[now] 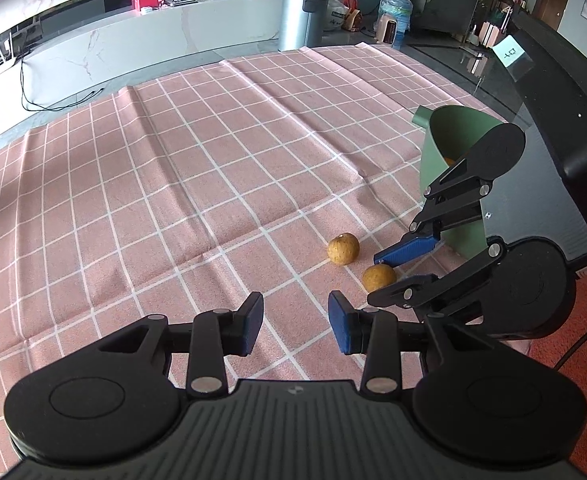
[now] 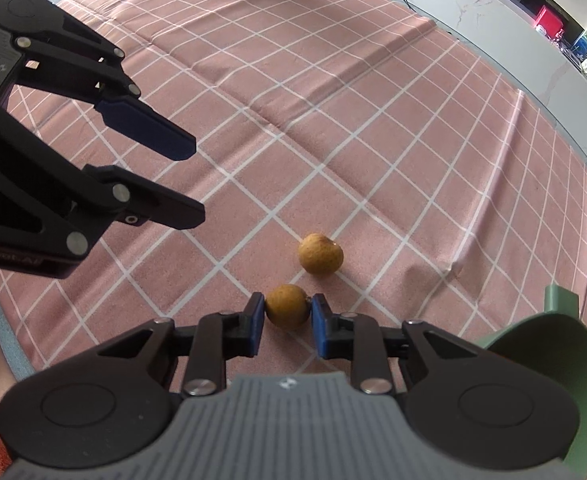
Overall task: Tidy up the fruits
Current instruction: 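Grasp a brown fruit with the right tool while the left tool grasps the other, then lower both brown fruits into the colander and open both tools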
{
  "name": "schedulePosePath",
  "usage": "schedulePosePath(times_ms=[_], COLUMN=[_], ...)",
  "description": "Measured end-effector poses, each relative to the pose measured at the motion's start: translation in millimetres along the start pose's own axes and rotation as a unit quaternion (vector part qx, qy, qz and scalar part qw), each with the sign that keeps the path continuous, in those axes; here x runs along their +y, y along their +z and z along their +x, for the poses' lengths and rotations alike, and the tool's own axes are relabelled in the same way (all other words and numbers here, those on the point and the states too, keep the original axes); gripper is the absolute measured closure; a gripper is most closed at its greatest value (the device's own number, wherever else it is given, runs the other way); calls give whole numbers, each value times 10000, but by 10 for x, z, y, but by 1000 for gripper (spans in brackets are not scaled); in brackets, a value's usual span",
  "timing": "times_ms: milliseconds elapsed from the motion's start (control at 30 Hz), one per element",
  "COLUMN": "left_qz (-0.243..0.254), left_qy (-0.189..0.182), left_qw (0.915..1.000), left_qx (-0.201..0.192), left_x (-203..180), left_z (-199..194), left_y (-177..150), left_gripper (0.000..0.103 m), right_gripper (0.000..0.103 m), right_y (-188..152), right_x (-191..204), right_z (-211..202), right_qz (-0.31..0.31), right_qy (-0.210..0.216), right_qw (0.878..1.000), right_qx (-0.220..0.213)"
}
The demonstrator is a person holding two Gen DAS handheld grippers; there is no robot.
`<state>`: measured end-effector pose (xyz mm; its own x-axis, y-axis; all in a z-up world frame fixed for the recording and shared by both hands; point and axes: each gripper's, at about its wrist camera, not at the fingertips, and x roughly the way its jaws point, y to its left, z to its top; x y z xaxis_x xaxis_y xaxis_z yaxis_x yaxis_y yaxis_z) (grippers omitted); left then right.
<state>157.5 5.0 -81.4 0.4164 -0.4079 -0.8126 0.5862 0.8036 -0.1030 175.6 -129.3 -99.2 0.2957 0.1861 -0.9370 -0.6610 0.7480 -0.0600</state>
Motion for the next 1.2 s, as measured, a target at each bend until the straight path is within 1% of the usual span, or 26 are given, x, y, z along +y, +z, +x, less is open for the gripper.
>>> schedulePosePath(times_ms=[200,333,467,600,667,900,933,967,1067,1133,1200], left_qz=[210,341,377,361,307,95,80,67,53,19,-10], left_qy=[-45,-62,-76,-17,42,176,218,256,332,441,499], left_qw=[9998,9994,9992,9992,9992,9991,9989,9986,9982,9977,9978], left_qx=[-24,-1,56,173,247,370,416,453,497,518,447], left_x=[-89,-193,-285,-353,-366,-396,-407,-418,-443,-460,-476], left_z=[44,138,259,435,529,703,719,734,753,747,701], left_y=[110,200,261,284,287,339,348,351,364,383,410], left_gripper=[58,58,58,58,58,58,60,65,74,75,76], right_gripper=[82,82,82,82,82,82,82,82,82,82,82], right_y=[-27,-78,-169,-312,-409,-769,-823,-891,-1060,-1143,-1214], right_x=[-17,-90,-201,-407,-516,-926,-981,-1047,-1204,-1268,-1315], right_z=[-184,-457,-718,-957,-1049,-1181,-1185,-1184,-1180,-1179,-1187], right_qz=[-30,58,169,483,661,1316,1410,1509,1765,1855,1910], right_qy=[77,96,-30,-7,-93,-297,-341,-384,-435,-474,-486], right_qw=[9999,9993,9986,9959,9940,9854,9840,9825,9783,9765,9752], right_qx=[-116,-345,-505,-769,-868,-1043,-1038,-1023,-990,-990,-1008])
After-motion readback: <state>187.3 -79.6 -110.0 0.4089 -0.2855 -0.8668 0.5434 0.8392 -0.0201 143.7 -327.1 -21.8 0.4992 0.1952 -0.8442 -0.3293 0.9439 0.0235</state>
